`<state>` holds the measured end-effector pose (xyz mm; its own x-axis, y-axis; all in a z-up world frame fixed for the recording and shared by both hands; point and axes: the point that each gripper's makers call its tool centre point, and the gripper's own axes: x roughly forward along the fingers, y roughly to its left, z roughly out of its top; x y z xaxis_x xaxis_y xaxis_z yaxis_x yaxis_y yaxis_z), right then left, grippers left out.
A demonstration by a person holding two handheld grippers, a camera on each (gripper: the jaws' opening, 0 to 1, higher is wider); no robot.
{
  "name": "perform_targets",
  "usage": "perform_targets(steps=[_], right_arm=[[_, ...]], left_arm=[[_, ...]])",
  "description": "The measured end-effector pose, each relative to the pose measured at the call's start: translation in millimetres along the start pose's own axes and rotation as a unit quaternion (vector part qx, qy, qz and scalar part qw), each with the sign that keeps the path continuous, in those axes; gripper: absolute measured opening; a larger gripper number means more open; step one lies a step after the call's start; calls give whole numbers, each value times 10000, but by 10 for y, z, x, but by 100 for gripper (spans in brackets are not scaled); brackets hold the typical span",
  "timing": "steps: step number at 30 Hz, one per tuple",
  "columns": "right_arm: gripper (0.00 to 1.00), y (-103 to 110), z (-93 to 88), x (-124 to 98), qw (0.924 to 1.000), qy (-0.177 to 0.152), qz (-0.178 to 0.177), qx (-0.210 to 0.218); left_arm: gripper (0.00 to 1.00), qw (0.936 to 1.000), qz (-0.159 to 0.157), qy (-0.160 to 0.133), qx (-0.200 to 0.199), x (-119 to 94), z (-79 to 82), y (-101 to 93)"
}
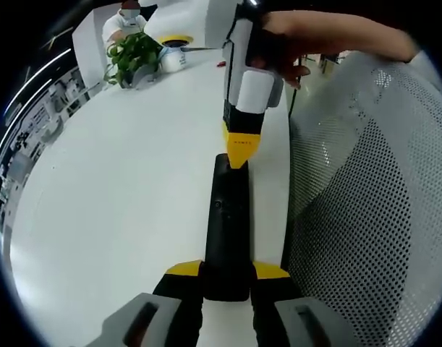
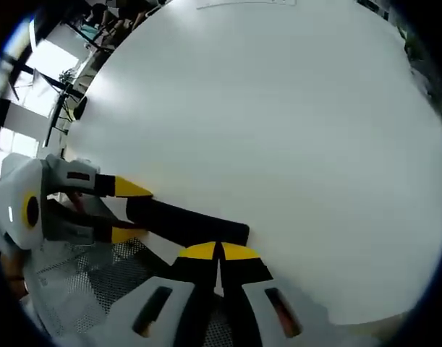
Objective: Press the specified remote control buttons in sequence, fully releasing each button before pressing the next.
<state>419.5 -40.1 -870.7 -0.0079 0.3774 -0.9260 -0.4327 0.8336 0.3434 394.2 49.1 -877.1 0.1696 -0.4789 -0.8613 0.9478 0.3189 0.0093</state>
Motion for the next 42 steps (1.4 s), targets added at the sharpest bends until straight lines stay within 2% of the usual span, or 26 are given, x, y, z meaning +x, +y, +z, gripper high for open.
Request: perform_targets(steps=[7, 12, 29, 34, 42], right_arm=[[0, 26, 6, 6, 9998, 45, -99, -159], [0, 8, -3, -4, 9999, -47, 99, 6], [0, 13, -36, -6, 9999, 94, -18, -127], [0, 7, -47, -7, 9999, 105, 40, 20], [0, 22, -32, -2, 9999, 86, 59, -20]], left_arm=[[25, 10000, 1, 3, -12, -1, -1, 0], [25, 10000, 8, -4, -13, -1, -1, -1], [24, 10000, 5, -26, 2, -3, -3, -5], [24, 10000, 24, -16, 39, -3, -1, -10], [24, 10000, 4, 16, 20, 1, 3, -19]])
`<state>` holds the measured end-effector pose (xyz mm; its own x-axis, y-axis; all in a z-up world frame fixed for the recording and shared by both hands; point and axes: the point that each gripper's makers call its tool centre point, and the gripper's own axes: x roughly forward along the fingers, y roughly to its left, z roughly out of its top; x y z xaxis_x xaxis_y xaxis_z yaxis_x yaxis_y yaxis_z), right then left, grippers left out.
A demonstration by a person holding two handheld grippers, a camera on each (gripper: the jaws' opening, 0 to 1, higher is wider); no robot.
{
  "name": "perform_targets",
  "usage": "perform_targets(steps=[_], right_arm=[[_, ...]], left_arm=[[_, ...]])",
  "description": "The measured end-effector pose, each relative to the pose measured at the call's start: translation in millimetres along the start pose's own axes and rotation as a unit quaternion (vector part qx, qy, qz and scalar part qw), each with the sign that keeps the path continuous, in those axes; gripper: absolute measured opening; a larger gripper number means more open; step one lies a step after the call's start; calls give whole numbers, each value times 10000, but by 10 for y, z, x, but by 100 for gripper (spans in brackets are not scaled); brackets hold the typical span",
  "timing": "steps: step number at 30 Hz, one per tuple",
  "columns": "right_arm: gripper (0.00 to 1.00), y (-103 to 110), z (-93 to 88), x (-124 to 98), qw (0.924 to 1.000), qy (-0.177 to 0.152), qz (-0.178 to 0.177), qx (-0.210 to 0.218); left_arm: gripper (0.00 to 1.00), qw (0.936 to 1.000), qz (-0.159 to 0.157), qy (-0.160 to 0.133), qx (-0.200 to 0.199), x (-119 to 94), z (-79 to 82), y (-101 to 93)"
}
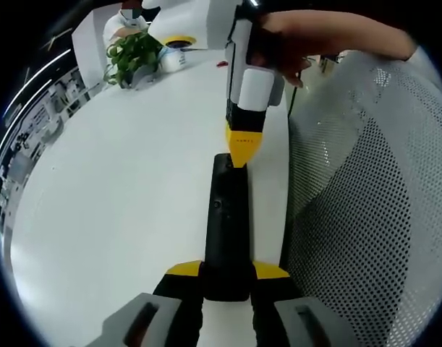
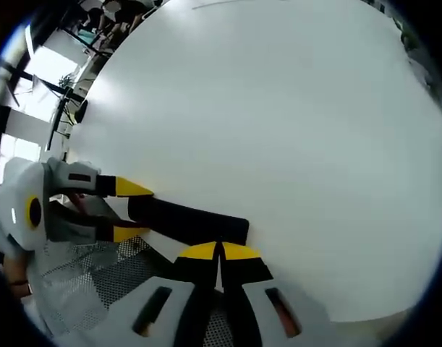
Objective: Press the specified remote control buttons in sequence, fully releasing each button before pressing the next.
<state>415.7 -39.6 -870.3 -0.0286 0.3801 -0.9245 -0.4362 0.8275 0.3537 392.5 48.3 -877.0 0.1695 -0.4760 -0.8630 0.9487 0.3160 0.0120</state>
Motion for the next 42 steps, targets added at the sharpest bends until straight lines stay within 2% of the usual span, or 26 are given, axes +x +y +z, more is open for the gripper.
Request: perform_targets(steps=[19, 27, 36, 42], right_arm=[[0, 100, -13, 26, 9998, 53, 122, -153], [0, 111, -11, 36, 9989, 81, 13, -462], [0, 107, 9, 56, 9997, 54, 178, -138], [0, 109, 6, 59, 9994, 102, 77, -314]], left_arm=[[24, 10000, -55, 2, 48, 3, 17, -31], [24, 10000, -67, 10, 41, 3, 17, -34], [25, 10000, -84, 7, 21, 7, 18, -31], [25, 10000, -79, -1, 9, 9, 20, -28]])
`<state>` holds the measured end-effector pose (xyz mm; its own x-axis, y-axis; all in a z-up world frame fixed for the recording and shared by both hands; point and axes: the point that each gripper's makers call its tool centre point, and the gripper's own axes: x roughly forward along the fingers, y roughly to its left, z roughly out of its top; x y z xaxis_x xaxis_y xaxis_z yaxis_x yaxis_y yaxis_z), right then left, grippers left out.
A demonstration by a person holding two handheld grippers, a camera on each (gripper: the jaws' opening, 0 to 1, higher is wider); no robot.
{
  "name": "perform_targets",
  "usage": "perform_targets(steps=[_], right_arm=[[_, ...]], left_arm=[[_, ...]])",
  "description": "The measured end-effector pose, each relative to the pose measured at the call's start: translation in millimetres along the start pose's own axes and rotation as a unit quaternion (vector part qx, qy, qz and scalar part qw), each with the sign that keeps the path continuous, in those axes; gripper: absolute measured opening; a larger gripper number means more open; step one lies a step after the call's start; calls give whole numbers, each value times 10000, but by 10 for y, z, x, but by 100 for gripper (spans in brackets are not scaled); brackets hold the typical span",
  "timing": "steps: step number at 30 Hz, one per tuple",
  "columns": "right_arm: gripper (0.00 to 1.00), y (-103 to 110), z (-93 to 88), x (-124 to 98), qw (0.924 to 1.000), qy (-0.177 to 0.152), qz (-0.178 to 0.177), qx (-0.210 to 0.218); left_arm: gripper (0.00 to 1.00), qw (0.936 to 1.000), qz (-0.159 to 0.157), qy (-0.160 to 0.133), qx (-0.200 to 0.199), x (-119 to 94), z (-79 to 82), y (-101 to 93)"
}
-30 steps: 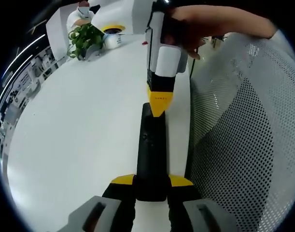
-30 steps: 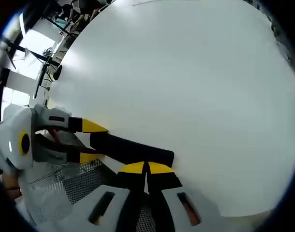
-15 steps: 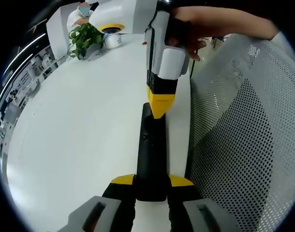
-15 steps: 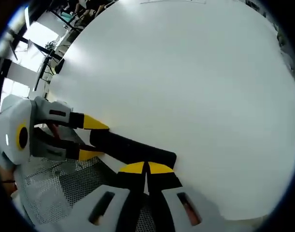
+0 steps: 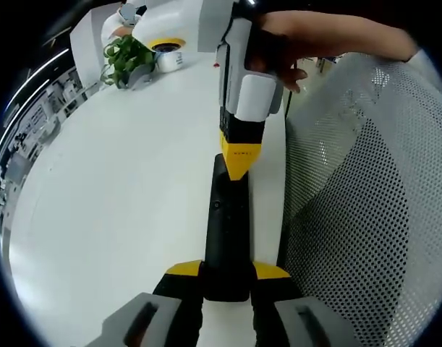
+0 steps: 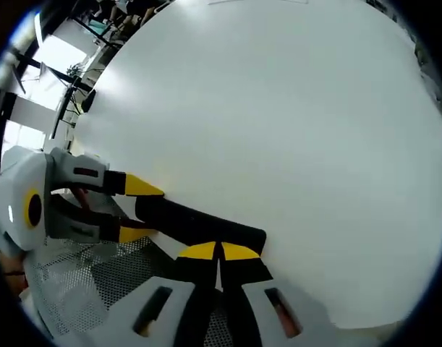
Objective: Press the specified remote control buttons in sequence, fully releasing each button before pressing the next.
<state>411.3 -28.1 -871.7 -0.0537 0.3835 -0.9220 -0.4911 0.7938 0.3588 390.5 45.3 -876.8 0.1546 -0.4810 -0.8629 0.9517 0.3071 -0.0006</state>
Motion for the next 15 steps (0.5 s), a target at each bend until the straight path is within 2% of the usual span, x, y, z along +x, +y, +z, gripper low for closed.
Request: perform_targets(steps=[6, 9, 15], right_arm=[[0, 9, -14, -14, 9999, -149, 73, 48], [0, 10, -8, -14, 9999, -122, 41, -13], [0, -1, -9, -20, 9996, -121, 147, 209]], left_arm=[[25, 10000, 15, -20, -22, 0, 2, 0], [25, 10000, 19, -35, -28, 0, 2, 2], [25, 10000, 19, -45, -20, -2, 2, 0]])
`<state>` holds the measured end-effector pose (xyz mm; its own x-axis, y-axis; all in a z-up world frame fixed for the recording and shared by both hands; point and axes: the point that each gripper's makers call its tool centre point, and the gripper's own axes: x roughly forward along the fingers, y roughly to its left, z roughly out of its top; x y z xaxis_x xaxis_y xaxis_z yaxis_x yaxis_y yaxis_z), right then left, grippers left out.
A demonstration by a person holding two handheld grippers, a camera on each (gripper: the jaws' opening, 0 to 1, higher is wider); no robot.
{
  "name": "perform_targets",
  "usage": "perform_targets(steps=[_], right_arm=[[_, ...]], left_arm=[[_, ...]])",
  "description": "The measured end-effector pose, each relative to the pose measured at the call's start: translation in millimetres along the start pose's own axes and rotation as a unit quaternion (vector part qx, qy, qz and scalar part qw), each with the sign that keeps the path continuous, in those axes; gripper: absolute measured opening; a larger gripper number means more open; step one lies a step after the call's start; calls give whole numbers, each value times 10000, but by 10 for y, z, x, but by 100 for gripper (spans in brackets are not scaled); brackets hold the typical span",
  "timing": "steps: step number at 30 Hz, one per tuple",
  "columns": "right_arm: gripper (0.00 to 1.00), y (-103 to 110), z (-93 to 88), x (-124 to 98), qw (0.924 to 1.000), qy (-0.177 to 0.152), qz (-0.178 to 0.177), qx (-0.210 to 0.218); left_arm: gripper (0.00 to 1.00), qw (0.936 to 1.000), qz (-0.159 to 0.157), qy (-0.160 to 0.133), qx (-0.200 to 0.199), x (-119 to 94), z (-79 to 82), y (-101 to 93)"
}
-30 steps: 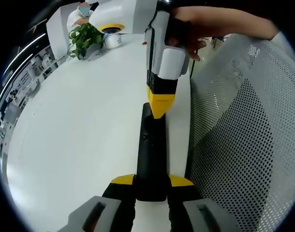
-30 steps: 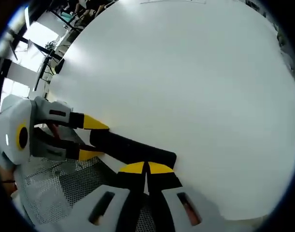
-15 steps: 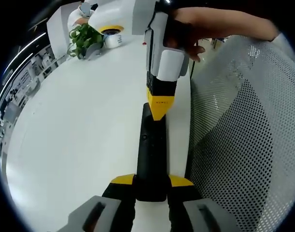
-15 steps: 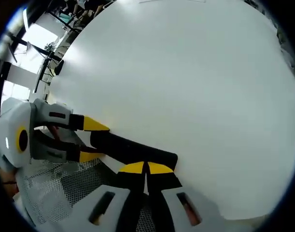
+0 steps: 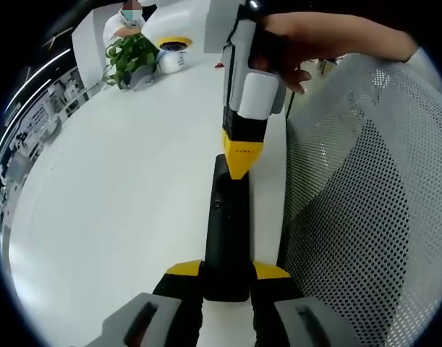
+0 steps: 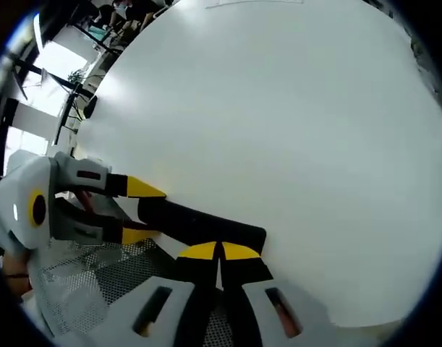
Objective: Press the specified remote control buttons in sequence, fully releasing each button before pressing the next.
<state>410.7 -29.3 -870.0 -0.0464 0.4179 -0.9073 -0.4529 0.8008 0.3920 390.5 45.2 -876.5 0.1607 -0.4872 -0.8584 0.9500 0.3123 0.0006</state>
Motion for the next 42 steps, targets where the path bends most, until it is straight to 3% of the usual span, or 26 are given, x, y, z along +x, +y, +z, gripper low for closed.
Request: perform_targets(steps=[11, 17, 24, 42], right_arm=[[0, 0, 20, -13, 9999, -40, -85, -143], [0, 54, 86, -34, 9997, -212, 104, -45], [0, 52, 148, -34, 9990, -374, -21, -262], [0, 48, 181, 28, 9975, -417, -159, -554]], left_arm=[[25, 10000, -3, 2, 17, 15, 4, 8], [25, 10000, -6, 1, 19, 19, 5, 10], [25, 10000, -10, 10, 33, 19, 7, 8], [25, 10000, -27, 27, 71, 19, 9, 7]])
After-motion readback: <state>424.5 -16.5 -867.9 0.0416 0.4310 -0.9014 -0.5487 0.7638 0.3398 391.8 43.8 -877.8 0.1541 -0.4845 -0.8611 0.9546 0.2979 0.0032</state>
